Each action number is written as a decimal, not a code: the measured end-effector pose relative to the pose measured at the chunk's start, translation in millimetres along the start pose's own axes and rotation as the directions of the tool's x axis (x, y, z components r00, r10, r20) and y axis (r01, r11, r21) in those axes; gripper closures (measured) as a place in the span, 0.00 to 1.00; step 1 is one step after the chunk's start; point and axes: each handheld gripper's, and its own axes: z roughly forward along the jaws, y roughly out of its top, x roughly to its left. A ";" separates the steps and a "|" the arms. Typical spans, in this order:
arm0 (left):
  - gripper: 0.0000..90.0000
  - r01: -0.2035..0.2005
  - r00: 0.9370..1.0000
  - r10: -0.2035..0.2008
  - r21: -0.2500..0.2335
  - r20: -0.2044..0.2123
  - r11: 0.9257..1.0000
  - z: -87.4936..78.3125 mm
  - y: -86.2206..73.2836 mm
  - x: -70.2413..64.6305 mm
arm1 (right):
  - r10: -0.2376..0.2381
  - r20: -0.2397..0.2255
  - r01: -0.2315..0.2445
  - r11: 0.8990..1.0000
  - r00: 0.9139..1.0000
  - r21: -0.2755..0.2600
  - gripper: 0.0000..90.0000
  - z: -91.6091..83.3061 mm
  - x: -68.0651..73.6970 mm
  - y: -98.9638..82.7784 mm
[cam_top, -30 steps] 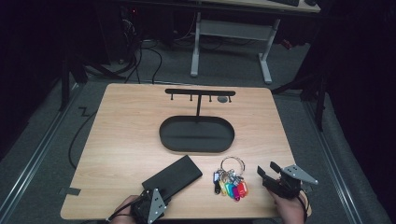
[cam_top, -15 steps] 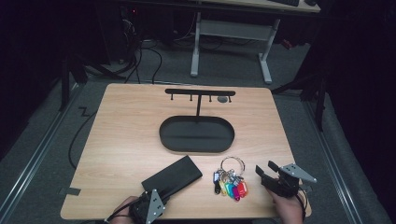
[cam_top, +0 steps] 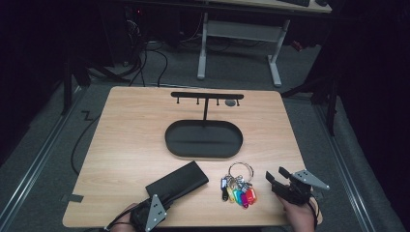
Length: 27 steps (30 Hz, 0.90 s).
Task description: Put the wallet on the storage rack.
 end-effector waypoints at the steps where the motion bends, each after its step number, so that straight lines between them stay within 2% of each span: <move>1: 0.85 0.007 1.000 -0.007 -0.007 -0.004 1.000 -1.4 0.3 1.2 | 0.000 0.000 0.000 1.000 1.000 0.000 0.44 0.0 -0.1 0.0; 7: 0.89 0.041 0.999 -0.042 -0.040 -0.016 0.998 -8.3 -0.2 7.8 | 0.002 -0.002 -0.002 1.000 1.000 -0.002 0.44 -0.2 0.5 0.0; 10: 0.89 0.055 0.998 -0.056 -0.048 -0.009 0.997 -10.9 -0.3 10.7 | 0.006 0.002 -0.006 1.000 1.000 -0.003 0.44 -0.4 0.1 0.2; 12: 0.90 0.078 0.997 -0.078 -0.065 -0.002 0.995 -14.5 0.1 13.1 | 0.010 0.002 -0.010 1.000 1.000 -0.002 0.44 -0.2 -0.3 0.1; 19: 0.91 0.113 0.993 -0.114 -0.095 -0.005 0.989 -24.3 -0.3 19.0 | 0.005 0.003 -0.005 1.000 1.000 -0.004 0.44 -0.7 0.1 0.4; 22: 0.92 0.148 0.989 -0.148 -0.111 0.004 0.983 -29.0 0.2 22.4 | 0.002 0.003 -0.002 1.000 1.000 -0.006 0.44 -1.1 0.1 0.6; 25: 0.92 0.197 0.980 -0.196 -0.125 0.021 0.972 -35.9 2.3 25.8 | 0.004 0.005 -0.004 1.000 1.000 -0.006 0.44 -1.1 0.4 0.7; 27: 0.92 0.216 0.976 -0.214 -0.138 0.026 0.967 -40.4 3.7 26.9 | 0.004 0.005 -0.004 1.000 1.000 -0.005 0.44 -1.0 0.3 0.7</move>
